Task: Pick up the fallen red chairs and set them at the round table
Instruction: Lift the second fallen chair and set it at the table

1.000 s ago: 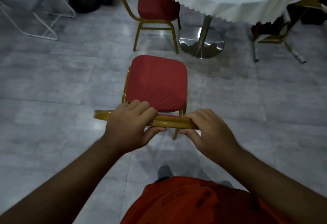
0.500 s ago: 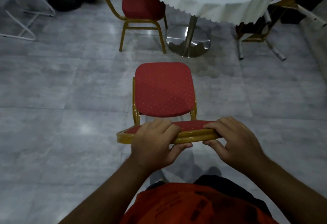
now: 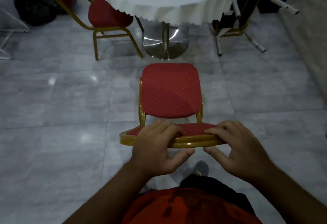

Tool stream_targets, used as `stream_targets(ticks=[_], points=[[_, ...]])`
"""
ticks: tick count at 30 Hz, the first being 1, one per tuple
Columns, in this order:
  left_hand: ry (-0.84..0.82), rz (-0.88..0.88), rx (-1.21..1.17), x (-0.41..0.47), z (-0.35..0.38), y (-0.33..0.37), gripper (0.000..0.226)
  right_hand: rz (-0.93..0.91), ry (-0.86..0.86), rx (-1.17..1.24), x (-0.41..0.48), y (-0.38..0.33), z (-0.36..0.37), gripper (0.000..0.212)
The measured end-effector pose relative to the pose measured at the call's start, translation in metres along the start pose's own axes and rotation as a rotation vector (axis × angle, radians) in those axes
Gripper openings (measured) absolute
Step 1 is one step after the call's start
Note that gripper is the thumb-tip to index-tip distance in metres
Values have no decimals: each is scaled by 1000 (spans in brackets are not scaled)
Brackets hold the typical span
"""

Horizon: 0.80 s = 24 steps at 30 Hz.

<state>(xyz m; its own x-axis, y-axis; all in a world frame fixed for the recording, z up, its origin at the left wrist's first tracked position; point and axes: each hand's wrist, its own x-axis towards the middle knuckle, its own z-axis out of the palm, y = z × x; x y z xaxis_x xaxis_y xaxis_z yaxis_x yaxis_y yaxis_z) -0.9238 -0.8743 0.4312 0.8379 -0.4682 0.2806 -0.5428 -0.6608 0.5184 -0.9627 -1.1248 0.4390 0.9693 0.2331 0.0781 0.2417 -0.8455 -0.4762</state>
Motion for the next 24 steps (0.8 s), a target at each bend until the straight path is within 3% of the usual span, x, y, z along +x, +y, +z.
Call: stream_targets(ticks=[4,8,17,24], points=[[-8,-66,-17,27,20,17,37,38,-54,30,5,29,-12,40],[83,-148,96,37,34,25,35,91,18,33,17,39,-8,34],[126,-306,200,51,33,9,70,15,131,-4,49,60,-6,40],[140,-403,259,104,37,-14,57,57,202,-105,98,63,-7,51]])
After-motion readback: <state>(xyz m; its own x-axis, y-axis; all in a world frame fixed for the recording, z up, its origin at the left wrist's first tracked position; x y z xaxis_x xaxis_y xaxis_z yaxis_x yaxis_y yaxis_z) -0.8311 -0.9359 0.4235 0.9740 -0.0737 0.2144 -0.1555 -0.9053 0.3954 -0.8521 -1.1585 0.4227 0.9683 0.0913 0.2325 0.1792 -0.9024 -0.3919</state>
